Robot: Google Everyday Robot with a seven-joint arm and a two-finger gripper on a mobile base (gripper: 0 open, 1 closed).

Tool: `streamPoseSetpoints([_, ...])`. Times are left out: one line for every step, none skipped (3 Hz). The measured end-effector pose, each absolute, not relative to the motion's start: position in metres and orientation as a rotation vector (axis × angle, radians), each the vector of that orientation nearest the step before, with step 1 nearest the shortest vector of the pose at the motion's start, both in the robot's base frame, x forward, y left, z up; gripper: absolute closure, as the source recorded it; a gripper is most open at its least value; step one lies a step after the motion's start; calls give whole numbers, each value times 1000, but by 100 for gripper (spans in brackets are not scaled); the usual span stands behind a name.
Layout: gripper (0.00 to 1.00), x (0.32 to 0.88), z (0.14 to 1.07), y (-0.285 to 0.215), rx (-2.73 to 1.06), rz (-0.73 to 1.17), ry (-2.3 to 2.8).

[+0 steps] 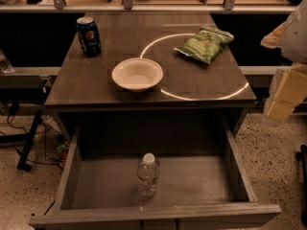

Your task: Pick water bottle from top drawer and place on counter

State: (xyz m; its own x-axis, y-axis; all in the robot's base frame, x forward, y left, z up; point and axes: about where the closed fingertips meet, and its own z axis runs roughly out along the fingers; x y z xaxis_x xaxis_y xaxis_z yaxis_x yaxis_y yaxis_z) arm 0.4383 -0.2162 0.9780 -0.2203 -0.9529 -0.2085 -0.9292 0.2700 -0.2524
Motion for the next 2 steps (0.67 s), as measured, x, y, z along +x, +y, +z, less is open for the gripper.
streamPoseSetpoints([0, 440, 976, -216, -1715, -88, 2223])
streamPoseSetpoints([0, 444, 969, -217, -1697, -41, 2211])
